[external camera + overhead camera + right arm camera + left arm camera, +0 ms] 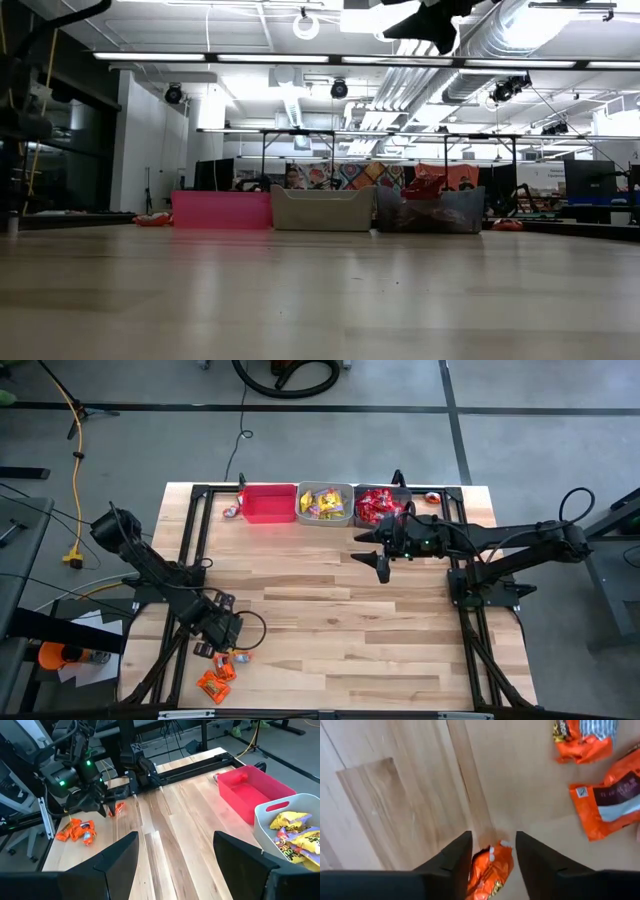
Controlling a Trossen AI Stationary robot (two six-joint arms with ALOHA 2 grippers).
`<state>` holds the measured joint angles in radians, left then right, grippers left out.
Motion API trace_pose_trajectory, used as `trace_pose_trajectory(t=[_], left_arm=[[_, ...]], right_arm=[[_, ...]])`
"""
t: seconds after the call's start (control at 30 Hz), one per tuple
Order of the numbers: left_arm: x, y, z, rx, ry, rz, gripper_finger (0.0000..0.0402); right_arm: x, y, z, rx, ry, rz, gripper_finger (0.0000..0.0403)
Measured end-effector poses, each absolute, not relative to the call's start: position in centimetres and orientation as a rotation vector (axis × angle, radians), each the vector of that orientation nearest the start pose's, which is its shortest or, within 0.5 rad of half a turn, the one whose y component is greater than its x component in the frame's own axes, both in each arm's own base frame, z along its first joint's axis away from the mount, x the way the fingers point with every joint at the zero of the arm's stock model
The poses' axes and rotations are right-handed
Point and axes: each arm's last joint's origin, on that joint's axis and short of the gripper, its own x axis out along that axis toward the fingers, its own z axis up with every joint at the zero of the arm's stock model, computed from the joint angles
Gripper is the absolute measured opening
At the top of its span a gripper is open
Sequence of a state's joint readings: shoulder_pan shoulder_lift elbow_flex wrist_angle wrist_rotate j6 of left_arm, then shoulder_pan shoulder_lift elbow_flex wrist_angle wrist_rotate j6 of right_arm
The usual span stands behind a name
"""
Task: Sort candy
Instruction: Put the orange candy into the red bin
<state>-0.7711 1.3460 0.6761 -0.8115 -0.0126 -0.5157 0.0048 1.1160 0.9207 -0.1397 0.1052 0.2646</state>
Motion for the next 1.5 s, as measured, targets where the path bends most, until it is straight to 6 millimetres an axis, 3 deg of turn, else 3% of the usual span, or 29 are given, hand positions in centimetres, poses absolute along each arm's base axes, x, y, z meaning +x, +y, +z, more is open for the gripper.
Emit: trace_pose_trajectory(t=[0.23,0.6,0.77,0.87,1.1,1.33,1.5], left_arm=[[13.8,-13.6,14.7,0.106,1.513,-0.237,0.0067],[13.7,-13.4,14.6,0.112,1.517,-0.216,0.0063],[13.6,-13.5,14.6,0.079,1.542,-0.234,0.0009],[13.8,-13.3,14.9,0.012,1.546,-0.215,0.0003],[15.0,-12.4,19.9,-0.135,1.303,-0.204,0.0],[17.3,-8.5,25.7,-0.152,0.955,-0.009,0.0],[18.3,-6.2,27.0,-0.113,0.923,-0.001,0.0]], right_arm=[[24.7,-0.2,32.0,0.243,0.319,-0.143,0.0252],[24.7,-0.2,32.0,0.243,0.327,-0.144,0.0252],[24.6,-0.2,31.7,0.241,0.351,-0.147,0.0252],[24.6,-0.2,31.6,0.24,0.366,-0.149,0.0252],[24.5,-0.1,31.6,0.239,0.37,-0.148,0.0252],[24.5,-0.1,31.6,0.239,0.37,-0.148,0.0252],[24.5,-0.1,31.6,0.239,0.37,-0.147,0.0252]])
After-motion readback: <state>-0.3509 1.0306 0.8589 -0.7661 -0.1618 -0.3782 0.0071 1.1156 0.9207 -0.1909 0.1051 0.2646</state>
